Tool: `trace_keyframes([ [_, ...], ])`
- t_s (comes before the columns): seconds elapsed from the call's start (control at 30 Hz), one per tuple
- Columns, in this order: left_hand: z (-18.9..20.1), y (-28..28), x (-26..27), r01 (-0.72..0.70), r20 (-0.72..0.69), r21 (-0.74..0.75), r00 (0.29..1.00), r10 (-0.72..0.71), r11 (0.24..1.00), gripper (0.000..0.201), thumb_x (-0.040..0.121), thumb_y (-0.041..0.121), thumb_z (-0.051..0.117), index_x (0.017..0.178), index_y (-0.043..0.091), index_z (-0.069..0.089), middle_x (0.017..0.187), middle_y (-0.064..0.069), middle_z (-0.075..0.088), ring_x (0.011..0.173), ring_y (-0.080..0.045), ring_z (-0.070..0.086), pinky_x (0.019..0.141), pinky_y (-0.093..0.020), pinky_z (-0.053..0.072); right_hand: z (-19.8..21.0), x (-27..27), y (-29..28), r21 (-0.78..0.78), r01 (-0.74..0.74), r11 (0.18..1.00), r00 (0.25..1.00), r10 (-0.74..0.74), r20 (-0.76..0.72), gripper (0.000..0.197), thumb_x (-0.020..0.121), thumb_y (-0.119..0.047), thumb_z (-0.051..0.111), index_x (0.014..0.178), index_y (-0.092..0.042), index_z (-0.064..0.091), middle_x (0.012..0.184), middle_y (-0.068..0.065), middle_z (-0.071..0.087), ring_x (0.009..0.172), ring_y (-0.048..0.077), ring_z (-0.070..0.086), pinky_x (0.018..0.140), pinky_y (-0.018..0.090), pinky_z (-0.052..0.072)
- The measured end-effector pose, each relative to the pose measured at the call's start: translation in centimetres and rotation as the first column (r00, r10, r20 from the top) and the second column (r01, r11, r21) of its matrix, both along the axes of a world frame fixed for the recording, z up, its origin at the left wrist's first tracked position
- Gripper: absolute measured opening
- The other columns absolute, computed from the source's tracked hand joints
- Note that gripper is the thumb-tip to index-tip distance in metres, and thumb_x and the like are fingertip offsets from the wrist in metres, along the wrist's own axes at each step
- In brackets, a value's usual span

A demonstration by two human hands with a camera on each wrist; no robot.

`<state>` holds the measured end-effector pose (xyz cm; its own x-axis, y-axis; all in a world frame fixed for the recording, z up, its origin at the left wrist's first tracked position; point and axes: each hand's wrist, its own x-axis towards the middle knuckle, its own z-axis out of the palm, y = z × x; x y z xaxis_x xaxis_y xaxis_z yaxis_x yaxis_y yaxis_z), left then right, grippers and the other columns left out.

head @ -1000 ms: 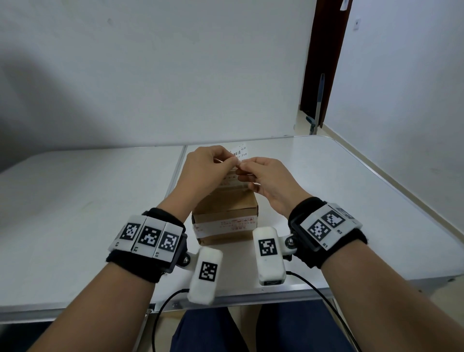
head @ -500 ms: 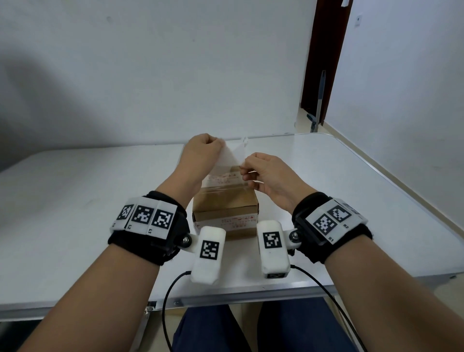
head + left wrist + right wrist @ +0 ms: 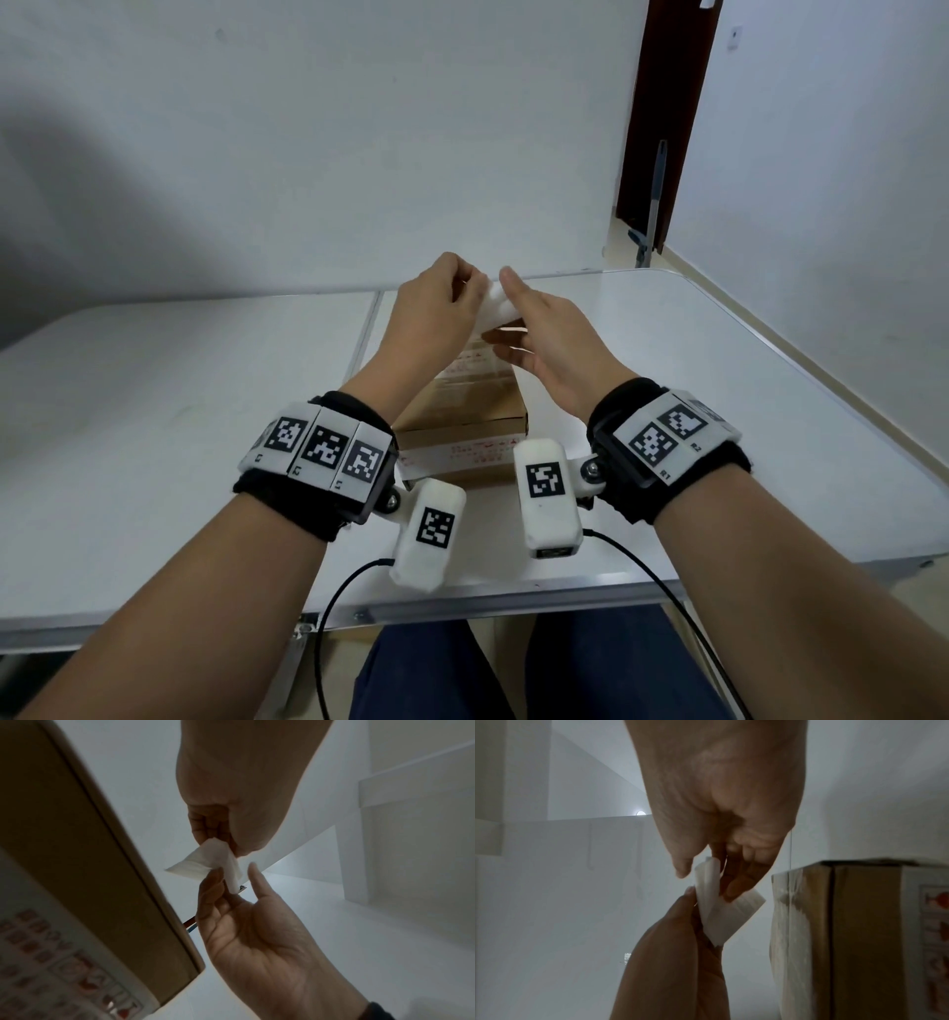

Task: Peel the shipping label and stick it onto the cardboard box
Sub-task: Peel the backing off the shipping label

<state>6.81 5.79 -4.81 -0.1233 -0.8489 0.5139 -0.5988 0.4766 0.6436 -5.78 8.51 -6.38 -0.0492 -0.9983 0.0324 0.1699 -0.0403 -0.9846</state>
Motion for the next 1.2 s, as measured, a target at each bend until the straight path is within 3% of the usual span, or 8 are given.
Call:
trace_keyframes([
  [0.13, 0.0, 0.0, -0.2, 0.007, -0.102, 0.070, 0.995, 0.000, 0.998, 0.020, 0.098, 0.027, 0.043, 0.102, 0.011, 0.054, 0.080, 0.009, 0.054, 0.067, -0.003, 0.048, 0.053, -0.010, 0.039, -0.2, 0.1, 0.0, -0.040, 0.079, 0.996, 0.994, -0.082, -0.078, 0.026, 0.094, -0.035, 0.057, 0.089, -0.010, 0.062, 0.086, 0.005, 0.067, 0.068, 0.011, 0.063, 0.061, 0.020, 0.051],
  [0.27, -0.3, -0.2, -0.4, 0.036, -0.206, 0.119, 0.979, -0.011, 0.992, 0.020, 0.098, 0.025, 0.043, 0.105, 0.009, 0.054, 0.082, 0.008, 0.054, 0.068, -0.006, 0.048, 0.059, -0.020, 0.040, -0.4, -0.1, 0.1, -0.064, 0.095, 0.993, 0.991, -0.100, -0.084, 0.025, 0.092, -0.030, 0.061, 0.075, -0.013, 0.055, 0.064, 0.000, 0.054, 0.050, 0.007, 0.049, 0.053, 0.018, 0.045],
  [0.43, -0.4, -1.0, -0.2, 0.065, -0.275, 0.232, 0.961, 0.001, 0.970, 0.016, 0.098, 0.026, 0.045, 0.102, 0.013, 0.054, 0.089, 0.005, 0.056, 0.075, -0.010, 0.050, 0.063, -0.021, 0.041, -0.4, -0.4, 0.0, -0.048, 0.069, 0.996, 0.995, -0.073, -0.070, 0.024, 0.092, -0.023, 0.062, 0.074, -0.012, 0.052, 0.058, -0.001, 0.048, 0.044, 0.007, 0.039, 0.044, 0.014, 0.037],
  [0.53, -0.4, -1.7, 0.2, 0.108, -0.368, 0.338, 0.929, 0.026, 0.935, 0.019, 0.097, 0.027, 0.048, 0.103, 0.012, 0.056, 0.096, 0.000, 0.058, 0.085, -0.018, 0.054, 0.075, -0.032, 0.046, -0.4, -0.5, -0.1, -0.018, 0.034, 0.999, 0.997, -0.035, -0.062, 0.028, 0.092, -0.020, 0.063, 0.067, -0.015, 0.050, 0.057, -0.002, 0.047, 0.044, 0.007, 0.037, 0.043, 0.014, 0.035],
  [0.8, 0.5, -1.9, 1.3, 0.201, -0.478, 0.415, 0.878, 0.025, 0.888, 0.012, 0.097, 0.020, 0.050, 0.093, 0.009, 0.055, 0.086, -0.006, 0.059, 0.081, -0.022, 0.055, 0.079, -0.038, 0.049, -0.4, -1.1, 0.1, 0.017, -0.041, 0.999, 0.997, 0.042, -0.071, 0.031, 0.091, -0.020, 0.064, 0.067, -0.017, 0.044, 0.055, -0.003, 0.044, 0.043, 0.007, 0.034, 0.045, 0.016, 0.031],
  [1.0, 0.0, -2.0, 1.0, 0.014, -0.309, 0.308, 0.947, 0.086, 0.951, 0.020, 0.098, 0.027, 0.046, 0.104, 0.010, 0.056, 0.089, 0.001, 0.060, 0.071, -0.013, 0.052, 0.065, -0.028, 0.046, -0.5, -1.0, 0.1, 0.020, -0.032, 0.999, 0.998, 0.033, -0.051, 0.028, 0.092, -0.028, 0.063, 0.069, -0.017, 0.049, 0.056, -0.004, 0.047, 0.047, 0.008, 0.039, 0.048, 0.017, 0.035],
  [1.1, 0.0, -1.7, 0.6, -0.071, -0.160, 0.167, 0.982, 0.098, 0.983, 0.018, 0.098, 0.029, 0.043, 0.103, 0.016, 0.054, 0.085, 0.004, 0.059, 0.061, -0.007, 0.047, 0.054, -0.023, 0.036, -0.2, -0.9, 0.2, 0.072, -0.048, 0.996, 0.998, 0.044, 0.050, 0.036, 0.087, -0.047, 0.063, 0.079, -0.013, 0.058, 0.065, 0.000, 0.059, 0.054, 0.011, 0.054, 0.050, 0.019, 0.043],
  [1.2, 0.3, -1.4, 0.3, -0.081, -0.049, 0.034, 0.995, 0.083, 0.996, 0.020, 0.099, 0.026, 0.043, 0.105, 0.012, 0.055, 0.084, 0.002, 0.060, 0.062, -0.003, 0.049, 0.051, -0.012, 0.037, 0.3, -0.8, 0.4, 0.070, -0.116, 0.991, 0.985, 0.106, 0.135, 0.041, 0.084, -0.051, 0.064, 0.076, -0.011, 0.062, 0.076, 0.005, 0.069, 0.066, 0.017, 0.069, 0.054, 0.022, 0.048],
])
